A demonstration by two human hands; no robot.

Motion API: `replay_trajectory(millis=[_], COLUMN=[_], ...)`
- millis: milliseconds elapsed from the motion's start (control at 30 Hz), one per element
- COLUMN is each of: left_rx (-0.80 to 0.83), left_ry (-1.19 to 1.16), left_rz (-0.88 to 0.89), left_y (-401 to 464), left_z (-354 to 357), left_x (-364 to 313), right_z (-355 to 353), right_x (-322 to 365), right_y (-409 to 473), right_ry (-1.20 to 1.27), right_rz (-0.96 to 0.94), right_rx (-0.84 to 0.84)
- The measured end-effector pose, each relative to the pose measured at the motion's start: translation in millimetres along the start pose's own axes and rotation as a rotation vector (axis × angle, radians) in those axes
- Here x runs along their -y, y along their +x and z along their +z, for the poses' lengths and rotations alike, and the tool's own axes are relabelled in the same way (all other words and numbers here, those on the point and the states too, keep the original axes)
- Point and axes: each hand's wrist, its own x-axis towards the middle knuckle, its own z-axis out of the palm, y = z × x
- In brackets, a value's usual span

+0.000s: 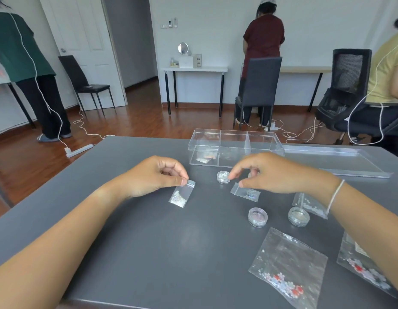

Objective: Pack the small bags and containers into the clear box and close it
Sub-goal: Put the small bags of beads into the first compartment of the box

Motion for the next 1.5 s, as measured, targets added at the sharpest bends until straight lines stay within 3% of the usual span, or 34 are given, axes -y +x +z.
replay_trajectory(millis=[533, 1033, 1500], left_rx=[-0.249, -0.487, -0.55], left_ry=[-0.096, -0.05, -0.066], left_rz=[0.072, 0.091, 0.011], left_y=[15.0, 75.1, 104.9], left_z=[5.0, -4.9, -1.1], left_x=[-19.9, -43.7, -33.3], right_z=[13.7, 14.2, 10.0], right_x=[-6.4, -4.6, -7.5], right_y=[-1.3, -3.1, -3.1], right_ry=[-0.084, 0.156, 0.319], right_rz=[-0.007, -0.011, -0.026], right_rx=[0.068, -0.123, -0.383])
